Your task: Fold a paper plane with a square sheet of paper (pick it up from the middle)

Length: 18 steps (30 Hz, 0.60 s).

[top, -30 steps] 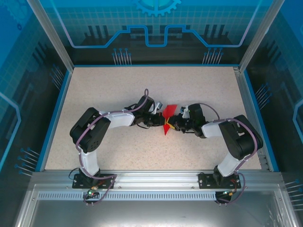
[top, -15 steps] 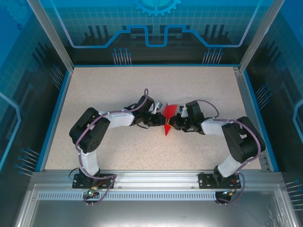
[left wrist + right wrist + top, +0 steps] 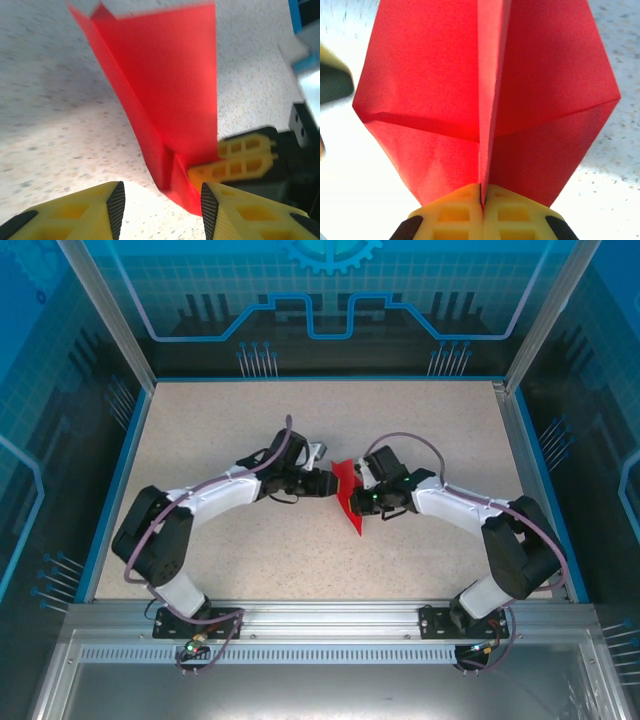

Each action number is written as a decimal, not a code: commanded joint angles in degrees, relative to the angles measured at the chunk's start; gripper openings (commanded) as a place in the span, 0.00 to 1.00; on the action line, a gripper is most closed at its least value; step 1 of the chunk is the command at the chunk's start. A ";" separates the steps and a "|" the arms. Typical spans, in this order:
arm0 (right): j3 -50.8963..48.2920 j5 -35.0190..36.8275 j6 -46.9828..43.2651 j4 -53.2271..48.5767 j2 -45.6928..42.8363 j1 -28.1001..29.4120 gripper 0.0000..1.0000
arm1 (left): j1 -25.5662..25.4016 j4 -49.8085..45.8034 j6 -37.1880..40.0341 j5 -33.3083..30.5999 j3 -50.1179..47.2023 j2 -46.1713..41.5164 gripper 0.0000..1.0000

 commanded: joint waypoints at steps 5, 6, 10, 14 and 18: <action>2.01 12.41 -16.85 -7.81 -2.50 6.91 0.00 | 6.27 -13.22 6.99 -2.22 5.91 -6.92 0.51; 2.08 13.28 -18.85 -7.64 -2.76 7.97 0.00 | 6.81 -14.27 6.89 -1.67 7.45 -6.91 0.51; 2.20 16.68 -24.03 -6.63 -3.76 10.99 0.00 | 7.22 -22.98 11.60 2.23 16.90 -3.09 0.51; 2.58 20.31 -28.26 -5.81 -4.60 13.51 0.00 | 7.19 -29.50 14.06 8.34 22.83 2.75 0.49; 2.79 23.05 -31.38 -5.08 -5.27 15.31 0.00 | 6.98 -30.59 15.02 13.00 23.22 5.81 0.46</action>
